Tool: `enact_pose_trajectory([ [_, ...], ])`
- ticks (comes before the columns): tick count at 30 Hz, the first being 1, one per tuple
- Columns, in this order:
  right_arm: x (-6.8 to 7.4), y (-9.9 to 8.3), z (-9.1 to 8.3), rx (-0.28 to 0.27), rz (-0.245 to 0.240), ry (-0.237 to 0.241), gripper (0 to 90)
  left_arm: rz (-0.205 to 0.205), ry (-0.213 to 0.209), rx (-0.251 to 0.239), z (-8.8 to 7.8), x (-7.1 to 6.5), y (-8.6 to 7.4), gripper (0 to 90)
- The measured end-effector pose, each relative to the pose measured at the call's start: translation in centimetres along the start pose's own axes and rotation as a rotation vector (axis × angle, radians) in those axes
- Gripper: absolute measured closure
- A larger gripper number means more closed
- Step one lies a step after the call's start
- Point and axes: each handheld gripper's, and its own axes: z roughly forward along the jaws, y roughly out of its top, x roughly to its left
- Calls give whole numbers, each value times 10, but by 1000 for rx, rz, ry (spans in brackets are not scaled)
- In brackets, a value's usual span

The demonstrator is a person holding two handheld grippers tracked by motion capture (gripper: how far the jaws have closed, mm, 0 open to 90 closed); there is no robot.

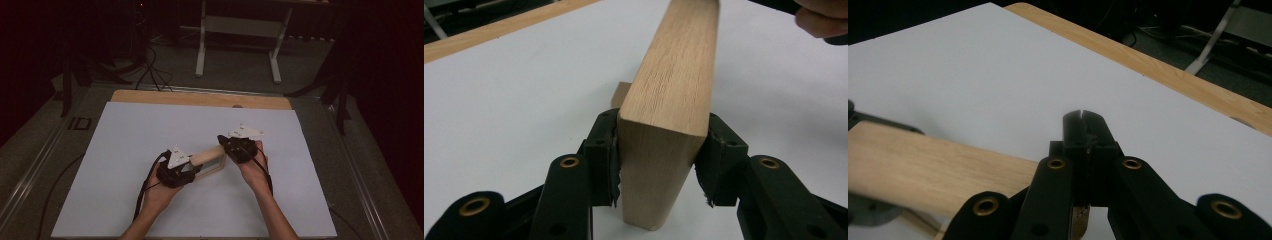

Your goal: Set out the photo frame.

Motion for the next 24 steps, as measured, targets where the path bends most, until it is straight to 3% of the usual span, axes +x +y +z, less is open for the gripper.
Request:
enact_pose_trajectory([
  [19,3,-7,-13,-1,-7,-1,898,-5,5,4,1,6,1,539],
  [24,1,-4,-19,-42,-9,24,799,-2,2,4,1,6,1,539],
])
